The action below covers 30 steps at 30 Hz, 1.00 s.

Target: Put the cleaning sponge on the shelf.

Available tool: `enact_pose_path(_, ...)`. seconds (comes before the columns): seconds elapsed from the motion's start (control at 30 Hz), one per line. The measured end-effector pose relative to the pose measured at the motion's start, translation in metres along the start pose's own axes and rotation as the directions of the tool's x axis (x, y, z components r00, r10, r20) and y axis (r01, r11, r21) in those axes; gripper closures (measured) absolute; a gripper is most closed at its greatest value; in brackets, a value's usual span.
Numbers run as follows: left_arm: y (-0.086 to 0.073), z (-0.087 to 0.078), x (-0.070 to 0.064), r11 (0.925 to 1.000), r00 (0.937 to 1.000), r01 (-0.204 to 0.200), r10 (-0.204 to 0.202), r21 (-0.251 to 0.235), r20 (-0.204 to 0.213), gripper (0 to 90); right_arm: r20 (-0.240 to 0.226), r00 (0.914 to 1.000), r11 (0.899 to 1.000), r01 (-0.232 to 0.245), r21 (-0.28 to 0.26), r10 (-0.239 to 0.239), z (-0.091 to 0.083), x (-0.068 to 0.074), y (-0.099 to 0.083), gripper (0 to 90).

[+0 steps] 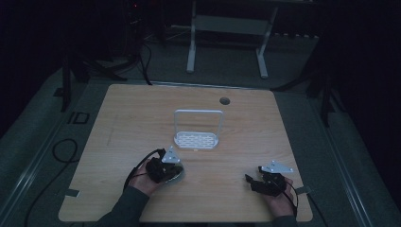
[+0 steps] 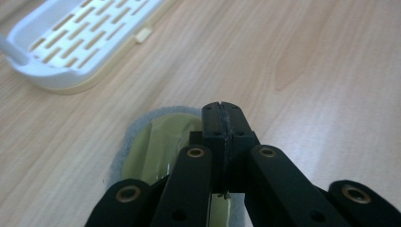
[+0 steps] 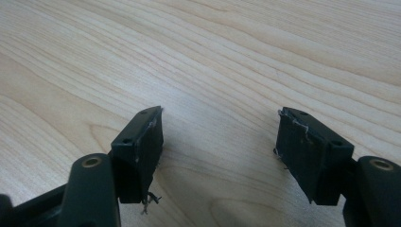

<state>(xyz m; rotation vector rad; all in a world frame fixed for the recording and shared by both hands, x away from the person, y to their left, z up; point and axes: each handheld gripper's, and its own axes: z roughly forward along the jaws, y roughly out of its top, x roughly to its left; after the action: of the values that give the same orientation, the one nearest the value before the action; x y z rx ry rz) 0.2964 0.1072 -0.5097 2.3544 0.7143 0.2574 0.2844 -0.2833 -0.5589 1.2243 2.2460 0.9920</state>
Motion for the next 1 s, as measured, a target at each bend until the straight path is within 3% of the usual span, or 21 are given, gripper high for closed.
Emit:
enact_pose_path(0.13, 0.001, -0.005, 0.003, 0.9996, 0.9997, 0.022, -0.022, -0.018, 0.008, 89.4, 0.0, 1.0, 1.0, 0.0, 0.0, 0.0, 0.0, 0.0, 0.0, 31.8)
enact_pose_path(0.5, 0.0, -0.025, 0.014, 0.9953, 0.996, 0.089, -0.089, -0.037, 0.012, 69.6, 0.0, 1.0, 1.0, 0.0, 0.0, 0.0, 0.0, 0.0, 0.0, 31.8)
enact_pose_path(0.8, -0.005, -0.03, 0.021, 0.9923, 0.9919, 0.123, -0.123, 0.007, -0.03, 61.3, 0.0, 1.0, 1.0, 0.0, 0.0, 0.0, 0.0, 0.0, 0.0, 31.8)
enact_pose_path(1.0, -0.005, -0.034, 0.026, 0.9898, 0.9907, 0.133, -0.131, 0.052, -0.036, 60.3, 0.0, 1.0, 1.0, 0.0, 0.0, 0.0, 0.0, 0.0, 0.0, 31.8)
